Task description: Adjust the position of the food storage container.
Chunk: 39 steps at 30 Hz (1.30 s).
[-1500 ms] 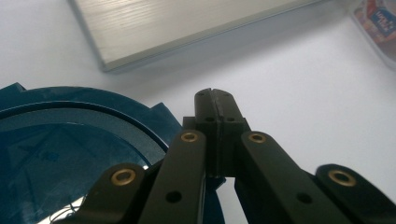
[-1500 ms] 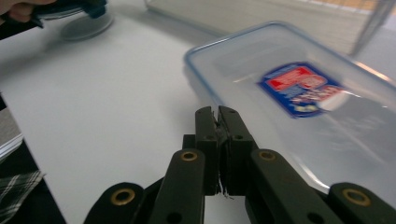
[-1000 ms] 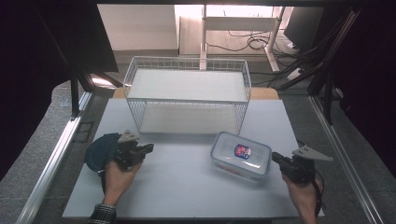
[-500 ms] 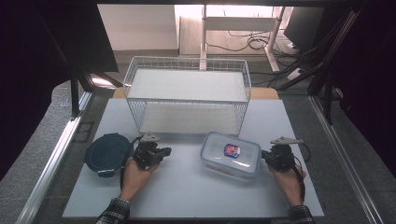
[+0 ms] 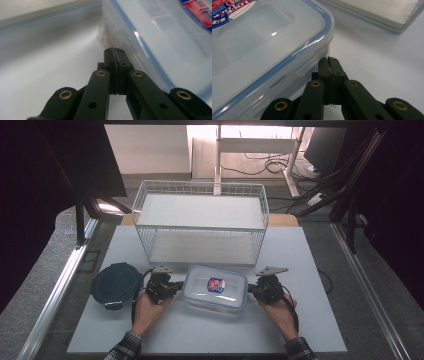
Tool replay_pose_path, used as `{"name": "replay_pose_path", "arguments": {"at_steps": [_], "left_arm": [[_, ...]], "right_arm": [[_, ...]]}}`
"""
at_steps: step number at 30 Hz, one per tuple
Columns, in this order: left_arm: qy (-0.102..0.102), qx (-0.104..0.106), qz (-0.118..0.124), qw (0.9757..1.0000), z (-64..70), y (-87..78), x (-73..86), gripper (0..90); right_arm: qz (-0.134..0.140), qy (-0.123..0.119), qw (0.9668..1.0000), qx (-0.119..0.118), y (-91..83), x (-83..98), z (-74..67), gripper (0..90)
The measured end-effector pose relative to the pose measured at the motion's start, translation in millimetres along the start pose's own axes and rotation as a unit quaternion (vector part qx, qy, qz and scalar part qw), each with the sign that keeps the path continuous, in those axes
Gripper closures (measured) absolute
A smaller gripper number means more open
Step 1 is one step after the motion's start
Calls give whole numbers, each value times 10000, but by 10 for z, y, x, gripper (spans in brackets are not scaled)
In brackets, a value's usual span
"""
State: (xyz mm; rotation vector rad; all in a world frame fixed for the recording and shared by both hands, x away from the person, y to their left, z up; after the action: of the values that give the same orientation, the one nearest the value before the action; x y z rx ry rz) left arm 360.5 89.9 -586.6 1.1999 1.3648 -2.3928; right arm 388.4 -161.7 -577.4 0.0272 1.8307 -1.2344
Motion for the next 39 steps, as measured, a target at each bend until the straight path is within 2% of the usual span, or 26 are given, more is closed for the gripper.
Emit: {"name": "replay_pose_path", "arguments": {"at_steps": [3, 7, 12, 16, 19, 20, 21, 22, 23, 25, 26, 27, 28, 30, 31, 33, 34, 35, 36, 37, 39], "left_arm": [[-34, -45, -55, 10000, 75, -64, 95, 900], [-37, -70, -75, 9999, 170, -154, 205, 900], [-77, -125, -180, 9997, 264, -285, 365, 900], [-181, -124, -181, 9996, 305, -387, 484, 900], [-94, -65, -164, 9998, 298, -432, 524, 896], [56, -254, -76, 9996, 251, -468, 526, 831], [56, -254, -76, 9996, 251, -468, 526, 794], [222, -397, 22, 9990, 213, -506, 526, 794], [296, -435, 92, 9986, 191, -539, 527, 757], [312, -348, 275, 9985, 181, -603, 521, 665], [335, -314, 351, 9983, 180, -632, 521, 538], [338, -309, 391, 9982, 179, -651, 524, 538], [373, -364, 452, 9976, 165, -684, 536, 497], [353, -395, 521, 9972, 142, -735, 563, 404], [308, -321, 568, 9974, 138, -762, 575, 362], [199, -18, 745, 9970, 151, -820, 581, 247], [130, 76, 838, 9964, 150, -856, 581, 220], [163, 172, 845, 9961, 158, -883, 598, 194], [213, 149, 836, 9962, 153, -899, 606, 138], [249, 8, 852, 9961, 132, -912, 606, 84], [323, 4, 842, 9959, 139, -919, 609, 80]], "right_arm": [[-7, -145, 9999, 70, 2, 6, -22, 890], [3, -125, 9999, -47, -27, 29, -78, 891], [-9, -234, 9996, -155, -31, 51, -165, 891], [-79, -344, 9991, -251, -19, 76, -265, 891], [-116, -443, 9986, -262, -9, 71, -311, 889], [-96, -553, 9983, -127, -51, 70, -312, 870], [-96, -553, 9983, -127, -51, 70, -312, 870], [-50, -632, 9980, -84, -79, 65, -304, 856], [58, -643, 9979, -34, -143, 55, -292, 839], [284, -630, 9976, -39, -261, 43, -263, 803], [470, -616, 9970, 7, -374, 40, -218, 738], [470, -616, 9970, 7, -374, 40, -218, 738], [544, -596, 9967, 9, -411, 38, -201, 710], [745, -480, 9961, 6, -513, 32, -161, 605], [816, -420, 9958, -1, -551, 36, -149, 557], [977, -303, 9947, -48, -623, 60, -138, 430], [1044, -249, 9942, -82, -644, 69, -141, 379], [1128, -174, 9933, -157, -672, 82, -151, 310], [1202, -116, 9924, -248, -697, 95, -166, 263], [1245, -67, 9917, -312, -715, 112, -181, 229], [1283, -58, 9912, -323, -736, 138, -196, 170]]}}
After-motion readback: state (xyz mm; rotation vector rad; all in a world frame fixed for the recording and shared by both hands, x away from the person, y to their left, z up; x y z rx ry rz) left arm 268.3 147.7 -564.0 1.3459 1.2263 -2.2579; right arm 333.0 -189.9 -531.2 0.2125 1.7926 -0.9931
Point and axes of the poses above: each handheld gripper's, and its own axes: y roughly forward along the jaws, x roughly out of its underside, z roughly to its right, the point moved 10 cm from there along y, roughly forward along the jaws
